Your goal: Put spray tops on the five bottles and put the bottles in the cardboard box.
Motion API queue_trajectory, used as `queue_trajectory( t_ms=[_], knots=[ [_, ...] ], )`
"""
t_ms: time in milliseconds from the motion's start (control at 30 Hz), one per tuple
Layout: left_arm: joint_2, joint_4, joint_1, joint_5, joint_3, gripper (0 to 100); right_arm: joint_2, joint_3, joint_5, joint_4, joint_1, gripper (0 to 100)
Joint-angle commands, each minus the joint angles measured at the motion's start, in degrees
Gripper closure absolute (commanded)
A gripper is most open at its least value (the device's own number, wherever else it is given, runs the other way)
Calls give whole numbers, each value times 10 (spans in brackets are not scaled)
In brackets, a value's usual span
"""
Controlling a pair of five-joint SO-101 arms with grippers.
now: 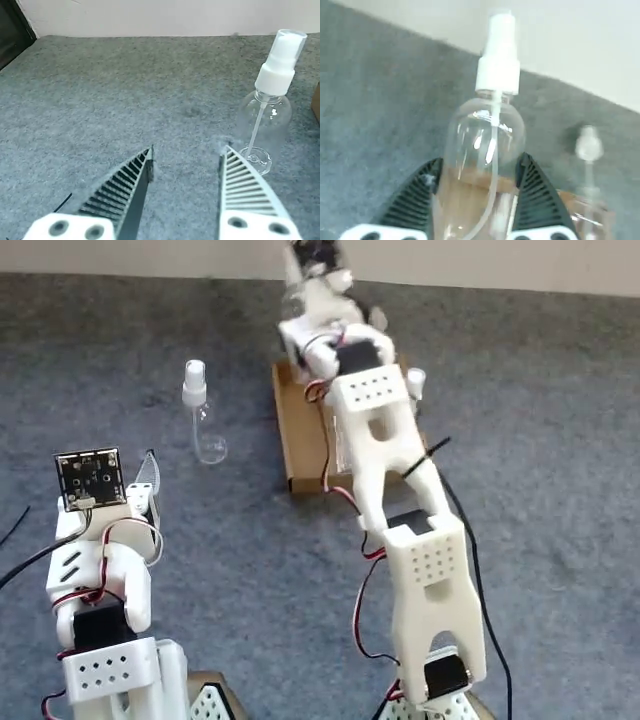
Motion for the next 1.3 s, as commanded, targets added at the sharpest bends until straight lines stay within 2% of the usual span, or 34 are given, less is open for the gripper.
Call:
queue_trajectory(
  t_ms=[0, 233, 267, 567, 700, 833, 1000, 1067, 1267],
  knots=[
    [-4, -14, 13, 4, -17, 807, -3, -200, -6, 179, 15, 992],
    [-2, -14, 13, 4, -17, 807, 36, -483, -4, 438, 6, 993],
    [-2, -13, 14, 4, -17, 807, 32, -475, 4, 465, 3, 993],
    [-2, -17, 14, 4, -7, 807, 20, -436, 11, 470, 24, 993],
    [-2, -28, 14, 4, -3, 807, -52, -402, 40, 470, 24, 993],
    [-3, -47, 14, 4, 11, 808, -207, -186, 39, 470, 17, 993],
    [-7, -47, 14, 5, 10, 809, -425, 159, 17, 440, -51, 993],
    [-7, -47, 14, 5, 10, 809, -500, 275, 4, 360, -63, 993],
    [-6, -46, 10, 4, 16, 809, -646, 638, 11, -35, -63, 993]
  ],
)
